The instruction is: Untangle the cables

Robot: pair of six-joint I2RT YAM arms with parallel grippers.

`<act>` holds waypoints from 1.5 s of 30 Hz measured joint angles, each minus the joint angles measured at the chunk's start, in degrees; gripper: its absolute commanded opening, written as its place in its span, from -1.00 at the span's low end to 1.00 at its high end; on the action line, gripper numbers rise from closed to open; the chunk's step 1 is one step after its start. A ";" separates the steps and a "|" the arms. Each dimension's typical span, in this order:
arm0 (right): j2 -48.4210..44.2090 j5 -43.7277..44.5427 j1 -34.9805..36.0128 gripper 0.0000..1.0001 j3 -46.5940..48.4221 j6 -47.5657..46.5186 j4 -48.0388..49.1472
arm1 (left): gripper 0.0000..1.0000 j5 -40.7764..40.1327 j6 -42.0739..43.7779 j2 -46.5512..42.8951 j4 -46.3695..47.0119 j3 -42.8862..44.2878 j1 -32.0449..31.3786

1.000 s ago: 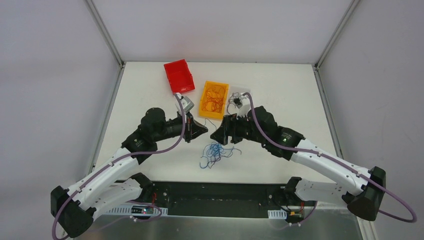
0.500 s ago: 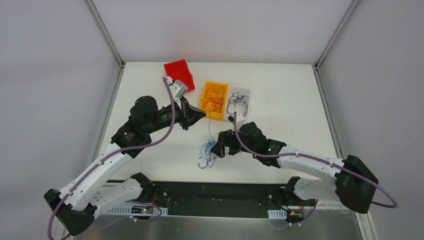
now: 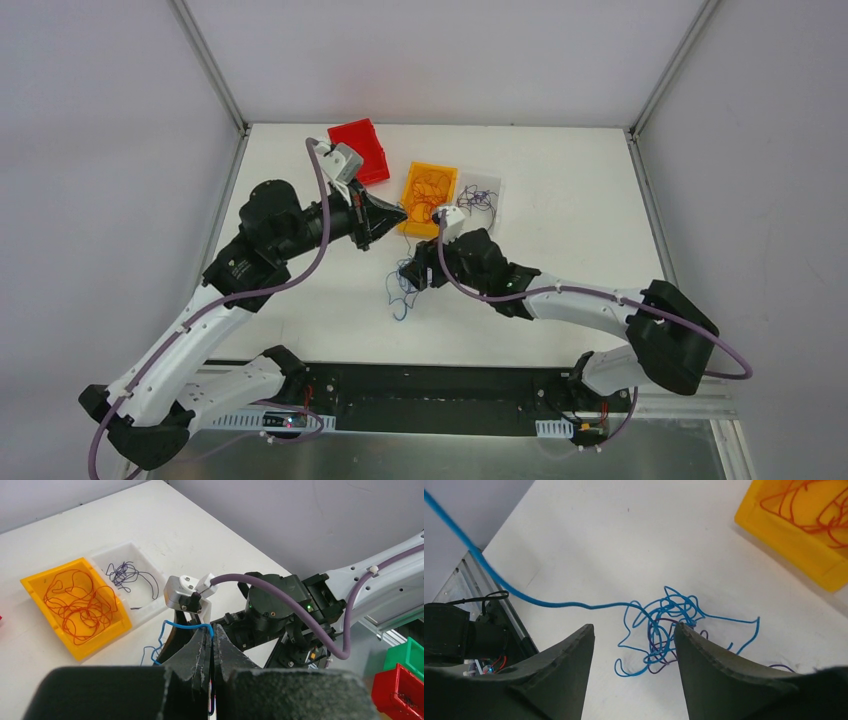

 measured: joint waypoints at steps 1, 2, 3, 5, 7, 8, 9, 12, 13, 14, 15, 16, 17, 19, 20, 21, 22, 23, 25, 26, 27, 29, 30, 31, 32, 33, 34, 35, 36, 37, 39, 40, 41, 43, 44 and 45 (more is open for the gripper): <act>0.22 -0.17 0.13 0.12 0.70 -0.31 0.31 | -1.00 -0.13 0.00 -0.13 -0.42 0.26 0.00; 0.42 -0.24 0.26 -0.03 1.44 -0.72 0.50 | -1.00 -0.33 -0.07 -0.33 -0.94 0.46 0.00; 0.68 -0.28 0.37 -0.21 2.08 -1.05 0.76 | -1.00 -0.52 -0.13 -0.46 -1.31 0.59 0.00; 1.57 -0.59 0.66 -0.62 3.72 -1.81 1.33 | -1.00 -1.11 -0.28 -0.68 -2.05 1.03 0.00; 2.49 -0.94 0.85 -0.93 4.98 -2.38 1.66 | -1.00 -1.57 -0.33 -0.74 -2.91 1.79 0.00; 2.80 -1.14 0.96 -1.00 5.40 -2.64 1.70 | -1.00 -1.95 -0.33 -0.83 -3.30 2.14 0.00; 2.93 -1.31 0.98 -1.00 5.66 -2.64 1.66 | -1.00 -2.64 -0.31 -1.01 -3.74 2.40 0.00; 2.89 -1.51 1.03 -1.00 6.23 -2.62 1.42 | -1.00 -6.03 0.09 -2.32 -5.79 2.73 0.00; 2.71 -1.51 1.03 -1.00 6.36 -2.64 1.16 | -1.00 -7.48 0.20 -3.04 -6.69 2.73 0.00; 2.32 -1.51 1.03 -0.99 6.47 -2.69 0.63 | -1.00 -9.14 0.33 -3.96 -7.74 2.73 0.00; 1.66 -1.53 1.03 -0.79 6.56 -2.78 -0.09 | -1.00 -10.51 0.37 -4.79 -8.37 2.71 0.00; 0.96 -1.60 1.03 -0.70 6.56 -2.95 -0.59 | -1.00 -11.58 0.44 -5.53 -8.76 2.71 0.00; 0.00 -1.66 1.03 -0.60 6.56 -3.26 -1.11 | -1.00 -12.52 0.52 -6.45 -9.25 2.71 0.02; -1.64 -1.75 1.03 -0.17 6.67 -4.13 -1.31 | -1.00 -13.42 0.59 -7.63 -9.79 2.71 0.02; -1.97 -1.92 1.03 0.08 6.88 -4.33 -1.29 | -1.00 -13.49 0.63 -8.09 -9.99 2.80 0.02; -2.05 -2.38 1.03 0.27 7.32 -4.96 -1.22 | -1.00 -13.44 0.72 -8.31 -10.27 3.08 0.00; -1.99 -3.02 1.03 0.37 7.65 -5.49 -1.05 | -1.00 -13.38 0.76 -8.28 -10.51 3.58 0.00; -1.86 -3.67 1.03 0.41 7.76 -5.97 -0.85 | -1.00 -13.20 0.79 -8.02 -10.71 4.11 0.00; -1.18 -5.07 1.03 0.44 7.76 -6.80 0.00 | -1.00 -12.33 0.76 -7.21 -10.99 5.25 0.02; -0.63 -5.64 1.05 0.44 7.80 -7.17 0.44 | -1.00 -11.82 0.79 -6.78 -11.02 5.68 0.00; 0.48 -6.32 1.11 0.43 7.91 -7.58 1.09 | -1.00 -11.21 0.76 -6.16 -11.08 6.25 0.00; 2.51 -7.34 1.22 0.44 8.26 -8.26 1.42 | -1.00 -9.99 0.74 -5.18 -11.23 7.13 0.00; 3.63 -7.87 1.29 0.44 8.46 -8.52 1.49 | -1.00 -9.64 0.74 -4.66 -11.32 7.52 0.00; 4.68 -8.55 1.40 0.45 8.72 -8.92 1.53 | -1.00 -9.11 0.72 -4.17 -11.34 7.78 0.00; 5.42 -9.05 1.49 0.46 8.98 -9.33 1.55 | -1.00 -8.79 0.72 -3.80 -11.39 7.96 0.02; 6.27 -9.66 1.68 0.46 9.46 -9.84 1.53 | -1.00 -8.50 0.70 -3.39 -11.39 8.17 0.00; 6.97 -10.25 1.88 0.46 10.05 -10.27 1.53 | -1.00 -8.28 0.70 -2.99 -11.41 8.44 0.00; 7.43 -10.62 2.05 0.46 10.58 -10.60 1.55 | -1.00 -8.11 0.68 -2.71 -11.41 8.66 0.00; 8.00 -11.13 2.40 0.42 11.47 -11.04 1.57 | -1.00 -7.69 0.63 -2.36 -11.41 8.96 0.02; 8.37 -11.43 2.62 0.32 12.17 -11.28 1.79 | -1.00 -7.39 0.50 -2.14 -11.41 9.14 0.00; 9.09 -11.69 3.06 0.01 13.57 -11.82 2.49 | -1.00 -6.93 0.24 -1.68 -11.41 9.70 0.00; 9.55 -11.67 3.28 -0.17 14.40 -12.07 2.80 | -1.00 -6.84 0.17 -1.55 -11.41 9.86 0.02; 10.10 -11.54 3.41 -0.40 15.17 -12.28 3.10 | -1.00 -6.82 0.09 -1.44 -11.41 10.03 0.00; 10.86 -10.91 3.63 -0.82 15.93 -12.66 3.89 | -1.00 -6.84 0.02 -1.38 -11.41 10.32 0.02; 11.06 -10.38 3.67 -1.00 15.98 -12.46 4.17 | -1.00 -6.86 0.02 -1.40 -11.39 10.36 0.02; 11.15 -9.86 3.67 -1.00 15.98 -12.44 4.15 | -1.00 -6.86 0.02 -1.46 -11.41 10.38 0.00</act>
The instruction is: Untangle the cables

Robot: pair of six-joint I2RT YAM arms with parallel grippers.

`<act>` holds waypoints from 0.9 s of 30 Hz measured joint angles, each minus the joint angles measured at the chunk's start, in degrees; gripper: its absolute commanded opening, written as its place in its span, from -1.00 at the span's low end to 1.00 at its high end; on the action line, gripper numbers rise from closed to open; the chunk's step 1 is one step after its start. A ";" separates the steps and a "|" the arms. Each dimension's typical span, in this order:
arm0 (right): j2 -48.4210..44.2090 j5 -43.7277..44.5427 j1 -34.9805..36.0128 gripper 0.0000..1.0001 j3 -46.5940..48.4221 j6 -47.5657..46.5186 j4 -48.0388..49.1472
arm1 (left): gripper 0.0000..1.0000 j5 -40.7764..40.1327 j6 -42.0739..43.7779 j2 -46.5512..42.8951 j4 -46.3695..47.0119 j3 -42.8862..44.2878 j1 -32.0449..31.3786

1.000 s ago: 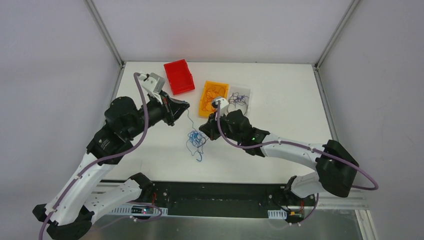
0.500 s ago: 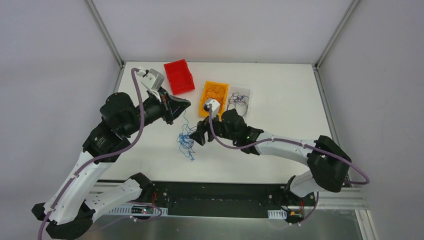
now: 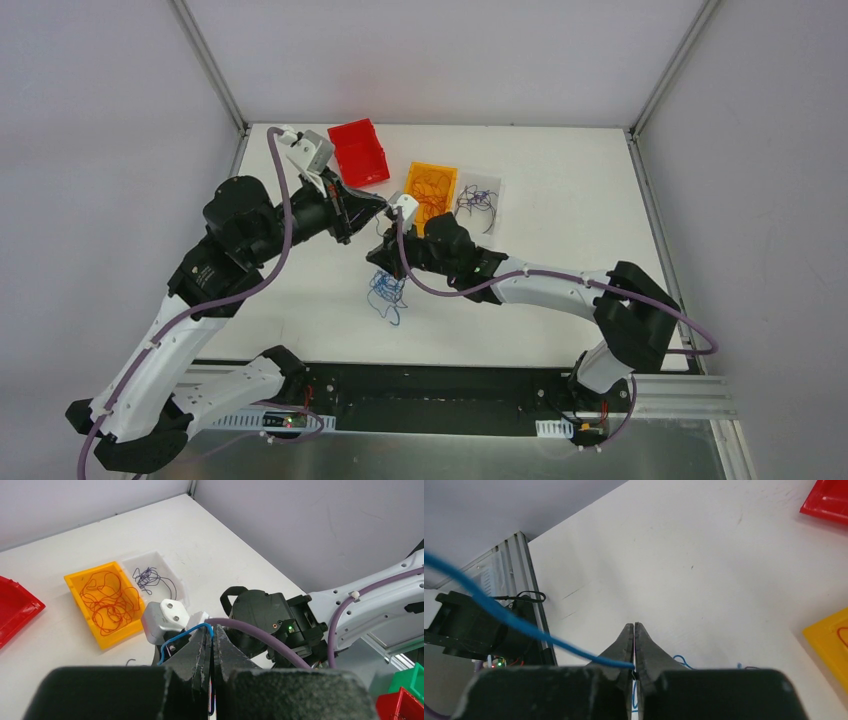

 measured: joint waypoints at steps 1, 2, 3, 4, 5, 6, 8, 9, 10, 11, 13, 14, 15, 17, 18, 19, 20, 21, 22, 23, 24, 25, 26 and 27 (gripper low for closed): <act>0.04 0.52 0.00 -1.00 0.00 0.09 -0.07 | -1.00 -0.11 0.00 -0.07 0.00 0.00 0.00; 0.02 0.87 0.00 -1.00 0.00 0.35 -0.15 | -1.00 -0.48 0.00 -0.20 0.00 0.00 0.00; -0.09 1.20 0.00 -1.00 0.00 0.46 -0.20 | -1.00 -0.87 0.02 -0.33 0.00 -0.07 0.02; -0.28 1.27 0.00 -1.00 0.00 0.50 -0.46 | -1.00 -1.84 0.02 -0.66 0.09 -0.33 0.00; -0.85 1.46 -0.02 -1.00 0.00 0.61 -1.44 | -1.00 -3.28 0.02 -1.27 0.11 -1.07 0.00; -1.55 1.60 -0.02 -1.00 0.00 0.68 -2.40 | -1.00 -4.72 0.00 -1.86 0.15 -1.90 0.00; -4.26 1.68 -0.02 -1.00 0.04 1.05 -5.35 | -1.00 -8.81 -0.24 -3.23 0.04 -4.66 0.09; -5.88 1.64 -0.02 -1.00 0.26 1.42 -7.04 | -1.00 -11.37 -0.50 -3.78 -0.02 -6.10 0.15; -7.32 1.60 -0.02 -1.00 0.63 1.84 -8.59 | -0.97 -13.29 -0.83 -4.09 -0.04 -7.45 0.48; -9.03 1.60 -0.02 -1.00 1.25 2.54 -10.38 | -0.88 -14.86 -1.11 -4.11 -0.11 -8.46 0.85; -12.07 1.66 -0.02 -1.00 2.82 4.07 -13.75 | -0.59 -16.98 -1.70 -3.52 -0.42 -10.64 2.08; -13.53 1.81 -0.02 -1.00 3.98 5.03 -15.72 | -0.46 -17.20 -2.03 -3.08 -0.61 -11.52 2.60; -14.45 1.90 -0.04 -1.00 4.70 5.68 -16.76 | -0.36 -17.07 -2.32 -2.34 -0.72 -12.24 3.10; -16.44 2.38 -0.20 -1.00 6.47 7.50 -19.82 | -0.12 -15.52 -2.75 -1.18 -0.66 -13.40 3.48; -17.11 2.67 -0.35 -1.00 7.23 8.28 -21.18 | 0.01 -14.21 -2.78 -0.87 -0.46 -14.05 3.48; -17.64 2.91 -0.48 -1.00 8.00 9.09 -22.45 | 0.13 -12.41 -2.73 -0.87 -0.09 -14.82 3.48; -17.97 3.23 -0.66 -1.00 8.63 9.90 -23.50 | 0.24 -11.34 -2.54 -1.05 0.31 -15.41 3.48; -18.21 3.67 -0.94 -1.00 9.31 10.73 -24.79 | 0.33 -9.75 -2.58 -1.42 1.20 -16.26 3.48; -18.32 4.11 -1.31 -1.00 9.92 11.61 -26.01 | 0.43 -8.46 -2.60 -1.92 2.03 -17.14 3.48; -18.32 4.55 -1.77 -1.00 10.49 12.46 -27.21 | 0.51 -7.26 -2.67 -2.60 2.75 -17.99 3.48; -18.32 5.05 -2.23 -1.00 11.08 13.33 -28.59 | 0.58 -6.27 -2.62 -3.19 3.43 -18.64 3.45; -18.32 5.29 -2.60 -1.00 11.45 14.08 -29.53 | 0.61 -5.31 -2.67 -4.02 4.52 -19.54 3.48; -18.32 5.46 -3.10 -1.00 12.11 14.86 -30.88 | 0.64 -4.55 -2.71 -4.81 5.46 -20.52 3.50; -18.32 5.66 -3.58 -1.00 12.70 15.69 -31.89 | 0.64 -2.95 -3.15 -5.75 7.02 -21.86 3.63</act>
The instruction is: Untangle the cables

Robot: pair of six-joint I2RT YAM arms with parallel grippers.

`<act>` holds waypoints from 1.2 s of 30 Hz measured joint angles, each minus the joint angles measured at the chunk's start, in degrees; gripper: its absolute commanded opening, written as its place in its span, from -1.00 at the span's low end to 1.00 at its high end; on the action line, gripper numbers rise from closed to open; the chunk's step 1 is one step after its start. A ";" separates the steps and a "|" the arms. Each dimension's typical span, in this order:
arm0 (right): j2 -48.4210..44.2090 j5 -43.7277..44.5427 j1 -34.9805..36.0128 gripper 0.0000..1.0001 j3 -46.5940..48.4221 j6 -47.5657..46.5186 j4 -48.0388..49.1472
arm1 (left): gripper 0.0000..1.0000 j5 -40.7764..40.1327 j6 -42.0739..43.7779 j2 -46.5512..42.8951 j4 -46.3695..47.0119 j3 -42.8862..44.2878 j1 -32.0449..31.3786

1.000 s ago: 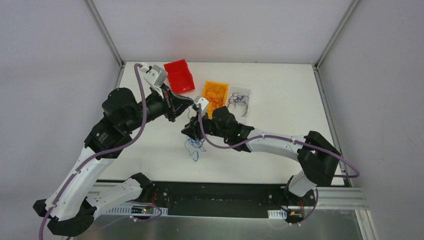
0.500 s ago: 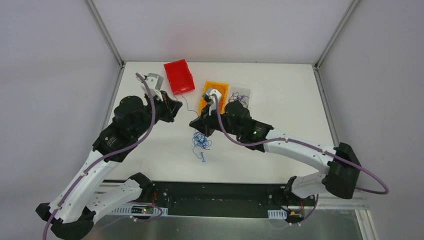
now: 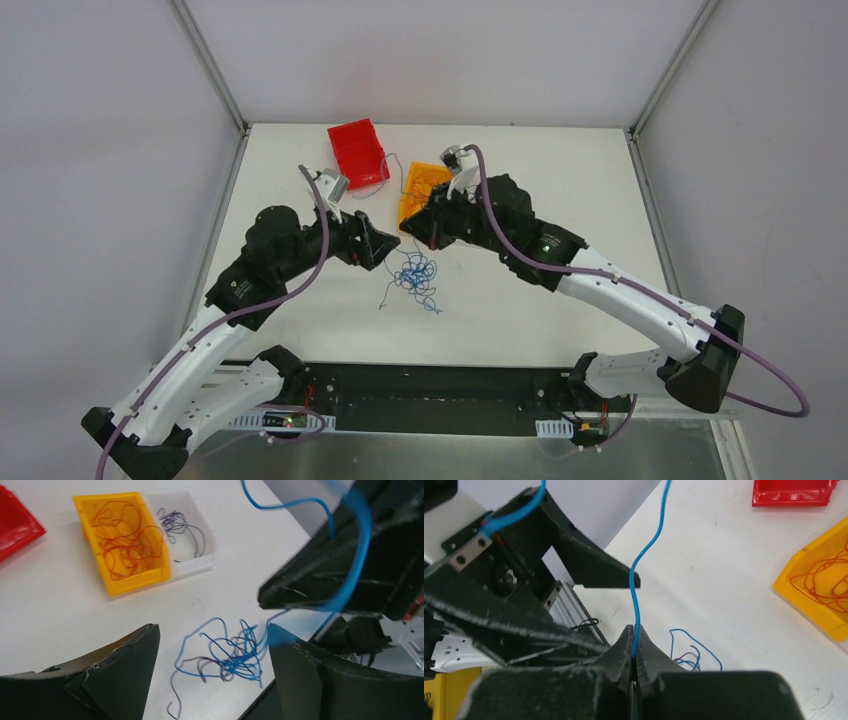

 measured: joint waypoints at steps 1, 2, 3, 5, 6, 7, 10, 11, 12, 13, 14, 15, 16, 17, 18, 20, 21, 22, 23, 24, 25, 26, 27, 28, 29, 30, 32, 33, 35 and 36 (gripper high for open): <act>0.02 0.00 -0.39 -1.00 0.46 0.72 -0.52 | 0.65 0.66 -0.02 -0.15 0.46 -0.28 0.13; 0.02 0.00 -0.70 -1.00 0.74 1.27 -0.85 | 0.63 2.60 -0.22 -0.28 1.75 -0.98 0.13; 0.02 -0.04 -1.03 -1.00 1.07 1.88 -1.20 | 0.61 4.39 -0.46 -0.22 3.26 -1.64 0.11; 0.07 -0.13 -1.49 -1.00 1.46 2.99 -1.60 | 0.56 7.19 -0.98 0.55 5.38 -2.29 0.11; 0.13 -0.26 -1.53 -1.00 1.66 3.37 -1.84 | 0.52 8.31 -1.22 1.29 6.27 -2.45 0.11; 0.31 -0.35 -1.55 -1.00 1.97 3.80 -2.10 | 0.48 9.35 -1.36 2.25 7.50 -2.67 0.11; 1.11 -0.90 -1.55 -1.00 2.97 4.90 -2.38 | 0.31 11.65 -1.60 4.50 10.12 -3.37 0.11; 1.36 -1.14 -1.55 -1.00 3.26 5.16 -2.49 | 0.27 12.13 -1.68 5.16 10.97 -3.54 0.11; 1.60 -1.44 -1.55 -1.00 3.58 5.42 -2.56 | 0.23 12.63 -1.77 5.75 11.80 -3.63 0.11; 1.77 -1.62 -1.55 -1.00 3.80 5.73 -2.56 | 0.19 13.07 -1.84 6.23 12.41 -3.65 0.11; 1.90 -1.84 -1.55 -1.00 3.93 5.97 -2.51 | 0.13 13.49 -1.86 6.78 13.25 -3.65 0.13; 1.97 -1.99 -1.55 -1.00 4.04 6.23 -2.56 | 0.07 13.84 -1.90 7.32 13.99 -3.65 0.13; 1.99 -2.01 -1.55 -1.00 4.11 6.40 -2.58 | -0.04 14.32 -2.03 7.78 14.58 -3.65 0.13; 2.05 -2.05 -1.55 -1.00 4.15 6.60 -2.54 | -0.22 14.69 -2.27 8.17 15.19 -3.65 0.13; 2.14 -2.12 -1.60 -1.00 4.22 6.75 -2.51 | -0.43 15.04 -2.67 8.57 15.87 -3.65 0.11; 2.29 -1.95 -1.77 -1.00 4.24 6.91 -2.36 | -0.83 16.17 -3.58 9.09 17.29 -3.85 0.11; 2.40 -1.86 -1.92 -1.00 4.24 7.06 -2.27 | -1.00 16.87 -4.28 9.31 18.47 -4.09 0.07; 2.47 -1.88 -2.10 -1.00 4.24 7.23 -2.21 | -1.00 17.25 -4.85 9.49 19.19 -4.33 0.09; 2.47 -1.73 -2.32 -1.00 4.24 7.28 -2.08 | -1.00 17.59 -5.55 9.75 20.15 -4.74 0.15; 2.47 -1.49 -2.45 -0.79 4.24 7.32 -2.05 | -1.00 17.79 -6.19 10.08 21.05 -4.98 0.24; 2.47 -1.42 -2.67 -0.43 4.24 7.32 -2.19 | -1.00 17.81 -6.60 10.36 21.57 -5.11 0.24; 2.45 -1.40 -2.82 -0.02 4.22 7.48 -2.34 | -1.00 17.84 -7.30 10.64 22.25 -5.33 0.22; 2.43 -1.20 -2.93 0.24 4.22 7.80 -2.23 | -1.00 17.81 -7.69 10.78 22.75 -5.64 0.22; 2.32 -0.59 -2.99 0.39 4.04 7.65 -1.86 | -1.00 17.86 -8.00 10.78 23.12 -6.03 0.17; 1.97 -0.15 -3.17 0.47 3.54 7.58 -1.60 | -1.00 17.86 -8.28 10.73 23.28 -6.38 0.17; 1.25 0.39 -3.45 0.50 2.58 7.28 -1.42 | -1.00 17.88 -8.66 10.64 23.37 -6.62 0.11; -0.55 0.90 -4.00 0.60 0.09 6.97 -1.33 | -1.00 17.86 -9.05 10.62 23.34 -6.75 0.11; -1.73 1.05 -4.33 0.62 -1.44 6.75 -1.16 | -1.00 17.84 -9.18 10.62 23.28 -6.75 0.11; -4.20 0.57 -5.07 0.61 -4.74 6.14 -1.14 | -1.00 17.55 -9.53 10.67 23.23 -6.64 0.13; -5.27 0.13 -5.35 0.59 -6.23 5.86 -1.18 | -1.00 17.46 -9.81 10.71 23.08 -6.47 0.13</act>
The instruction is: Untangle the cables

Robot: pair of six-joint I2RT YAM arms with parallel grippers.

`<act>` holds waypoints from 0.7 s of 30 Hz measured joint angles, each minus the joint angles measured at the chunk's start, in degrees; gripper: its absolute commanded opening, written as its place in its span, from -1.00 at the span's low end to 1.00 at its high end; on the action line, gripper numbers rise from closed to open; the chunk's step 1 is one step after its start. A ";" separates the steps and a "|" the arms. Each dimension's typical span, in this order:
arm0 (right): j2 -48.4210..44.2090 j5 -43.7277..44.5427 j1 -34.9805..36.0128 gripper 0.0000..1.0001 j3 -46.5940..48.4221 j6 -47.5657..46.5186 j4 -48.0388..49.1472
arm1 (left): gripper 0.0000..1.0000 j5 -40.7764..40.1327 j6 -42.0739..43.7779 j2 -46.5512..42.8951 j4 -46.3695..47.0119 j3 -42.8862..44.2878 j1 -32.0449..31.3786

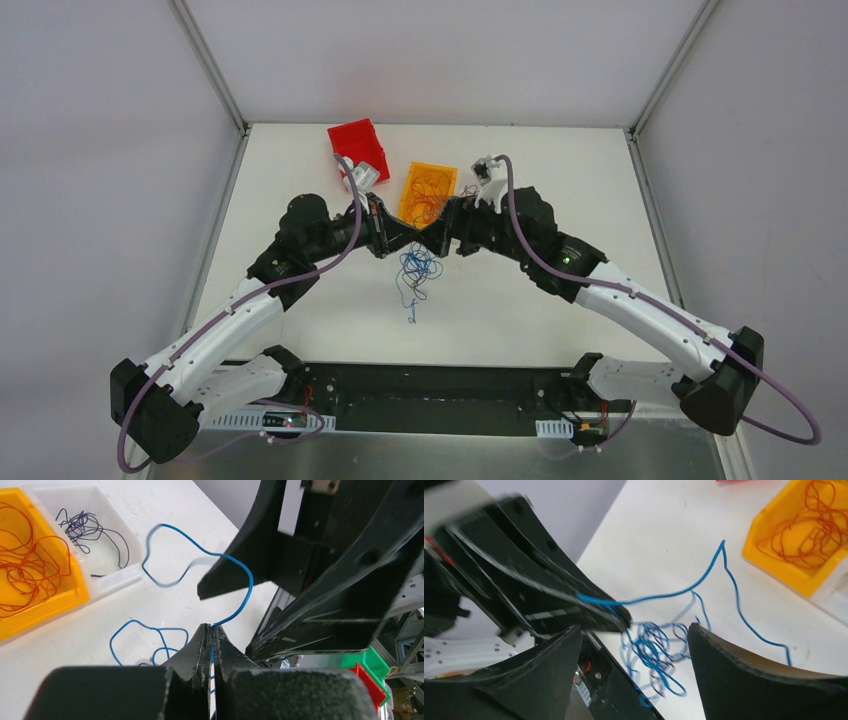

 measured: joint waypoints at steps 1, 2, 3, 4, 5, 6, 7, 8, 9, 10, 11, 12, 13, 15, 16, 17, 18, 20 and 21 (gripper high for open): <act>-1.46 -0.74 -0.42 0.57 -2.23 -0.59 0.48 | -1.00 -0.04 -0.42 0.07 -0.02 0.28 0.00; -2.99 -1.73 -0.79 0.53 -4.72 -1.38 1.03 | -1.00 -0.07 -0.70 0.20 -0.02 0.63 0.00; -4.59 -2.84 -1.03 0.50 -7.37 -2.40 1.68 | -1.00 -0.07 -0.98 0.39 -0.02 1.05 0.00; -5.92 -3.98 -1.25 0.46 -9.64 -3.52 2.16 | -1.00 -0.07 -1.29 0.50 -0.02 1.42 0.00; -7.21 -5.25 -1.42 0.42 -11.93 -4.79 2.60 | -1.00 -0.02 -1.68 0.57 -0.02 1.75 0.00; -8.24 -6.38 -1.44 0.37 -13.88 -5.99 3.02 | -1.00 0.02 -2.08 0.61 -0.02 2.05 0.00; -9.05 -7.41 -1.44 0.32 -15.39 -7.15 3.10 | -1.00 0.07 -2.36 0.68 -0.02 2.36 0.00; -9.55 -8.24 -1.42 0.29 -16.48 -8.15 3.37 | -1.00 0.15 -2.73 0.81 -0.02 2.75 0.00; -9.88 -8.96 -1.42 0.29 -17.35 -9.14 3.65 | -1.00 0.35 -3.23 1.01 -0.02 3.21 0.00; -9.94 -9.49 -1.44 0.29 -17.77 -9.88 3.91 | -1.00 0.55 -3.69 1.25 -0.04 3.67 0.00; -9.92 -9.88 -1.42 0.29 -18.03 -10.67 4.39 | -1.00 0.68 -4.04 1.44 -0.02 3.98 0.00; -9.90 -10.16 -1.42 0.29 -18.16 -11.43 4.83 | -1.00 0.94 -4.46 1.64 -0.02 4.26 0.00; -9.90 -10.32 -1.42 0.29 -18.18 -12.11 5.49 | -1.00 1.31 -4.83 1.84 -0.02 4.48 0.00; -9.70 -10.45 -1.42 0.29 -18.16 -13.35 7.13 | -1.00 1.90 -5.20 2.34 -0.02 4.83 0.00; -9.46 -10.45 -1.42 0.30 -18.16 -13.90 7.82 | -1.00 2.14 -5.35 2.69 0.00 4.98 0.00; -9.14 -10.43 -1.42 0.34 -18.16 -14.38 8.39 | -1.00 2.47 -5.46 3.04 -0.02 5.14 0.00; -8.55 -10.34 -1.42 0.36 -18.16 -14.91 9.05 | -1.00 2.86 -5.55 3.39 -0.04 5.25 0.00; -7.48 -10.05 -1.42 0.42 -18.14 -15.80 9.53 | -1.00 3.34 -5.70 4.00 -0.07 5.49 0.00; -7.04 -9.92 -1.42 0.47 -18.12 -16.24 9.53 | -1.00 3.52 -5.79 4.22 -0.07 5.60 0.00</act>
